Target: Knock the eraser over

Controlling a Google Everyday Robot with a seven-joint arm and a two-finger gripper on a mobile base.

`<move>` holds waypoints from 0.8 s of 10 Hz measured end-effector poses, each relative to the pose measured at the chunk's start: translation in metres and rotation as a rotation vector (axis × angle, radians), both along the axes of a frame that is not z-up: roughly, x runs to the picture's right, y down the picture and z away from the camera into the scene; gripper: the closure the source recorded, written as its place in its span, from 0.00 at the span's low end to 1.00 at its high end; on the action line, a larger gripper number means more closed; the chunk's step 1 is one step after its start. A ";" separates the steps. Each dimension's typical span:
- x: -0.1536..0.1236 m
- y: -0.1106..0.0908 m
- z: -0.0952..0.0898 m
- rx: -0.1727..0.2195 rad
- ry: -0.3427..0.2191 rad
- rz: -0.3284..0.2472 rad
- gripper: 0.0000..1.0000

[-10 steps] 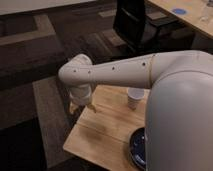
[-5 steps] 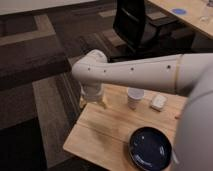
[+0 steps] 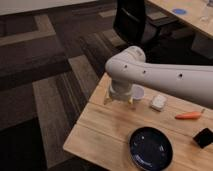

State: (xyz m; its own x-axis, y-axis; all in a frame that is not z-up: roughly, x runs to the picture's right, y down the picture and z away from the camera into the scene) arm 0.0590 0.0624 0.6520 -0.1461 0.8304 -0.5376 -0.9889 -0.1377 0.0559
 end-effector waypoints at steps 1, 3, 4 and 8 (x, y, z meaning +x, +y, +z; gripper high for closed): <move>0.000 0.000 0.000 -0.001 0.000 -0.001 0.35; 0.007 0.012 0.002 -0.025 0.003 0.035 0.35; 0.027 0.021 0.009 -0.035 0.006 0.103 0.35; 0.128 0.031 0.038 -0.014 0.040 0.252 0.35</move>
